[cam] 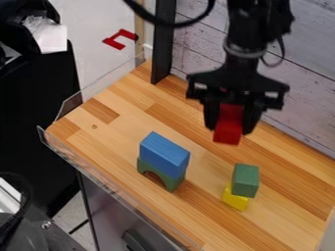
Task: Move the red ford
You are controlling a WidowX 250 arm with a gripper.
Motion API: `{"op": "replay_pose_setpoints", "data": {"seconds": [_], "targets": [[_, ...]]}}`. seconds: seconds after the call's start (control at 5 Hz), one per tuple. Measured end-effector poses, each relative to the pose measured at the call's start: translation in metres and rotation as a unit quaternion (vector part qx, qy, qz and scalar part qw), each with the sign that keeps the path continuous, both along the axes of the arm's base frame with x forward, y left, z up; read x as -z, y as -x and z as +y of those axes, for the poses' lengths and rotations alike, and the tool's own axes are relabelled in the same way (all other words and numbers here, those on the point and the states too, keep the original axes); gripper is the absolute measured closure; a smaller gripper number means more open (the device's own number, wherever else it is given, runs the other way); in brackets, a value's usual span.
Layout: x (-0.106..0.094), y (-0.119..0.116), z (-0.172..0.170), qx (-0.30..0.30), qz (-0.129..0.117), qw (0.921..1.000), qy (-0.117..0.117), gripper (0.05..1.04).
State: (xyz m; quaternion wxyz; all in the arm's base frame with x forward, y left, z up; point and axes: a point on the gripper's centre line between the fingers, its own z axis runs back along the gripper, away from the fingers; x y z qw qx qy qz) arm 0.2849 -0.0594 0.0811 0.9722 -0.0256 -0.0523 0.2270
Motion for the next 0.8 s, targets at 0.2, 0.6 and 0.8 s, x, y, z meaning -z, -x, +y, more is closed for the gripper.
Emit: {"op": "replay_pose_setpoints", "data": {"seconds": [0.2, 0.6, 0.8], "targets": [[-0.002, -0.007, 0.021, 0.053, -0.007, 0.9985, -0.011, 0.512], [0.003, -0.012, 0.038, 0.116, -0.015, 0.9931, 0.000, 0.512], [0.008, -0.010, 0.039, 0.130, -0.016, 0.9914, -0.001, 0.512]]}}
